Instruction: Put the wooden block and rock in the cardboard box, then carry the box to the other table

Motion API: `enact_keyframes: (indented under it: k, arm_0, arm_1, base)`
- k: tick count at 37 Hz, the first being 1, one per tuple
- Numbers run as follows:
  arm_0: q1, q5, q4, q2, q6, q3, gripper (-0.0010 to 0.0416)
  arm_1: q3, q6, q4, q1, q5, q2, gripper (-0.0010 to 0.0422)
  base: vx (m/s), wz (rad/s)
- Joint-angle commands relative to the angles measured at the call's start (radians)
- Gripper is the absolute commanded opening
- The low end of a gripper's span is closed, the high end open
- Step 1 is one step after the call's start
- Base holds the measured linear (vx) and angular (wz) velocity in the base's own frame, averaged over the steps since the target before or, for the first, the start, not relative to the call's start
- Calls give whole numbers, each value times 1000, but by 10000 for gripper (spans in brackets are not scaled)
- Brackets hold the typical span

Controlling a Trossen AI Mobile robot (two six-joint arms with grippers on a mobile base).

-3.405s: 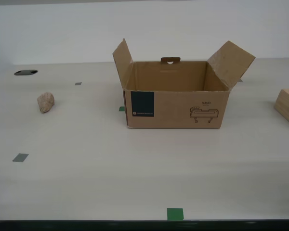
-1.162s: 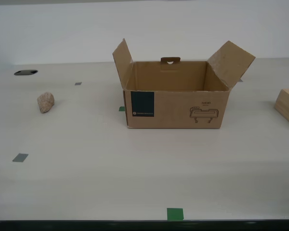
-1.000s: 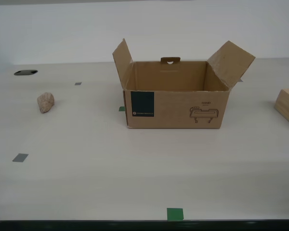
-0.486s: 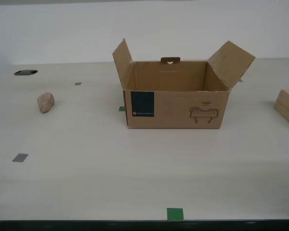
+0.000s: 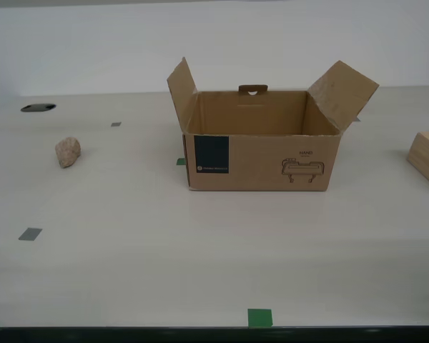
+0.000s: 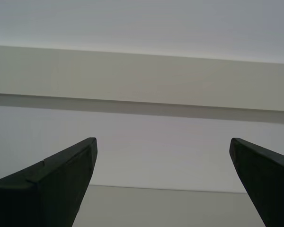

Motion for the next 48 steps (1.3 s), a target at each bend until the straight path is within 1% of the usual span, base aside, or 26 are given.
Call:
enact_keyframes:
  k: [1,3,7,10,13,15,17,20,27,35,39,43,48]
  arm_0:
    - [1,2,-6,-3,1,2,389]
    - [1,8,-35,-7,1,11,381]
    - [1,45,-133,-7,-6,60,377]
    - [1,88,-229,-7,-11,117,382]
    - [1,126,-323,-6,-22,182,389]
    - [1,140,-385,-6,-23,227,391]
    - [1,142,-451,-6,-22,277,392]
    - [1,142,-548,-6,-20,351,390]
    - [1,143,-745,-6,-12,519,390]
    - [1,143,-914,2,0,687,390]
    - [1,143,-1005,12,25,765,390]
    - [1,143,-1104,30,50,838,390]
    - [1,143,-1225,64,58,921,389]
  arm_1:
    - [11,2,4,0,-2,0,402]
    - [23,1,0,0,-2,0,393]
    - [72,1,-57,0,-2,0,389]
    - [132,1,-169,0,-2,0,389]
    - [208,1,-325,0,-2,1,389]
    - [257,1,-426,0,-2,2,389]
    - [304,1,-513,0,-2,2,389]
    - [363,1,-603,0,-2,2,389]
    - [492,0,-768,0,-2,2,389]
    - [617,-1,-956,0,-2,2,389]
    - [668,-1,-1030,-1,2,2,389]
    - [724,-10,-1111,-1,31,2,389]
    - [783,-27,-1188,-1,62,8,389]
  base:
    - [0,0]
    - [0,0]
    - [0,0]
    - [0,0]
    - [0,0]
    - [0,0]
    - [0,0]
    - [0,0]
    - [0,0]
    - [0,0]
    - [0,0]
    - [0,0]
    - [0,0]
